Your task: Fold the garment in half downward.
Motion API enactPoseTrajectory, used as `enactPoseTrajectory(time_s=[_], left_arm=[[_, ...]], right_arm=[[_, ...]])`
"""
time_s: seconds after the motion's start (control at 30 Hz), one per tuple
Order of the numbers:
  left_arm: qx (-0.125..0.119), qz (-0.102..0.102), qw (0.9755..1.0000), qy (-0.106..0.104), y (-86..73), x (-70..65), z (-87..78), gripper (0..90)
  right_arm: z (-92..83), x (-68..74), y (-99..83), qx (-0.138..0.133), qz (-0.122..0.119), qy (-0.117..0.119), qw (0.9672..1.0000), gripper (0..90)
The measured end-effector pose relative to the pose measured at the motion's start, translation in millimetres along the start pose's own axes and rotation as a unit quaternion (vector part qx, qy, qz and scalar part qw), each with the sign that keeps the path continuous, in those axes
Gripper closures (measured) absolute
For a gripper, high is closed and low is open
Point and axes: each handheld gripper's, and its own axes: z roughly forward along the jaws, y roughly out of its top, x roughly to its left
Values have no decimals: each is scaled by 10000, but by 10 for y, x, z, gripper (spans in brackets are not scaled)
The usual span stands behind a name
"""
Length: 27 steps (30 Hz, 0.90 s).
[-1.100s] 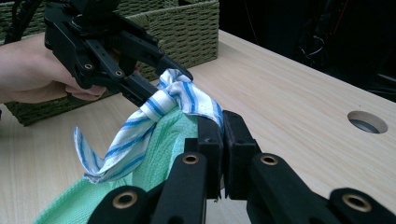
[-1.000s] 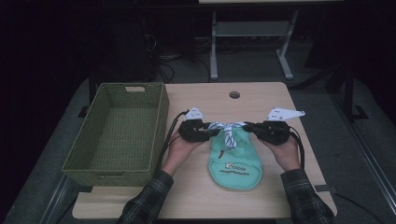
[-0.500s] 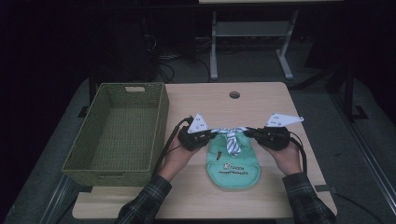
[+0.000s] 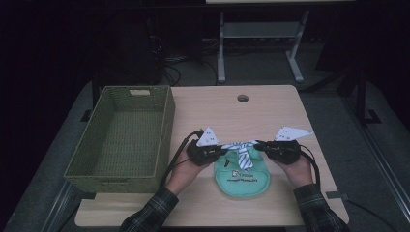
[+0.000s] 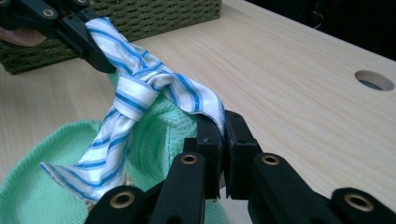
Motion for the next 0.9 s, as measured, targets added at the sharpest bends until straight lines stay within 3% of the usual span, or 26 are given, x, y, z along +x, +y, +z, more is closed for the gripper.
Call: enactPoseTrajectory(time_s=[0.13,0.33,0.9], left_arm=[[50,0,10000,-36,-18,-41,16,844],[77,-212,9995,-213,-62,-69,14,844],[490,-304,9967,-567,-172,-185,82,841]], right_arm=[[-11,2,-50,41,16,31,10000,857],[-33,45,-110,99,52,110,9999,855],[-95,192,-251,423,-10,168,9990,835]])
